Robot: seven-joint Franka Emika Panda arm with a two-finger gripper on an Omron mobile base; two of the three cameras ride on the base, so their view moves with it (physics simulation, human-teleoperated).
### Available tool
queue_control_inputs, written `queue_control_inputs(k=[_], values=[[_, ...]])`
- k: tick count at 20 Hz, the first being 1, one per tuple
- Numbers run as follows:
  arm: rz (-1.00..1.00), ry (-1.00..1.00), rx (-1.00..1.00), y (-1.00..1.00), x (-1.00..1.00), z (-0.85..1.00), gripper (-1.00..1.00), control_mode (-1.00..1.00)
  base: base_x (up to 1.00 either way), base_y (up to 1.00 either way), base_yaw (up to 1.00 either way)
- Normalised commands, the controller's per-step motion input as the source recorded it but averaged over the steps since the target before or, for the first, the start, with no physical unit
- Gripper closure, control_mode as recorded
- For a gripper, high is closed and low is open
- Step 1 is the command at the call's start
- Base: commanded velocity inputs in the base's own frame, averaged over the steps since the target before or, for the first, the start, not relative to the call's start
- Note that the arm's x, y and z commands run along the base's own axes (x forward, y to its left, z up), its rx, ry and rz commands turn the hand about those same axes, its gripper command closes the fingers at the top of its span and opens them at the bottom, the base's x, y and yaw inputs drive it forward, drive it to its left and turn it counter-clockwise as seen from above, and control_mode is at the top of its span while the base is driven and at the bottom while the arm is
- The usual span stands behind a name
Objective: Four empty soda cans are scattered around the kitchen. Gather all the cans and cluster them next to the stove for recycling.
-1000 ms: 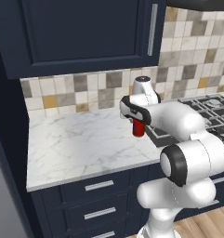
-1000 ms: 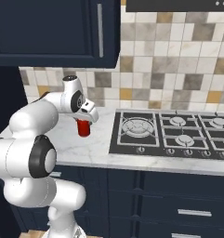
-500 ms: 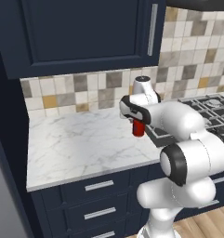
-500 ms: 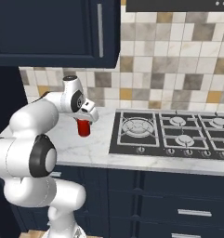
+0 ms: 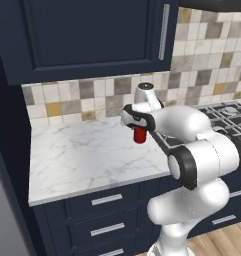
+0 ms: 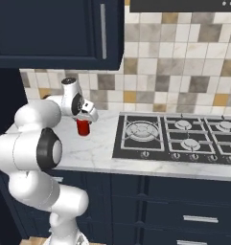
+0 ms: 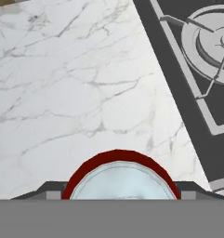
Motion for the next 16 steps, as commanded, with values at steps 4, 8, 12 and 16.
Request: queue_control_inputs(k=[4, 8, 12, 16], values=[[0.17, 0.00, 0.00, 0.11, 0.43, -0.26, 1.00, -1.00, 0.00, 0.00, 0.00], [0.19, 0.02, 0.00, 0.07, 0.32, -0.34, 1.00, -1.00, 0.00, 0.00, 0.00], [0.16, 0.01, 0.00, 0.04, 0.34, -0.29, 1.00, -1.00, 0.00, 0.00, 0.00], [0.12, 0.00, 0.00, 0.05, 0.33, -0.25, 1.00, -1.00, 0.00, 0.00, 0.00]])
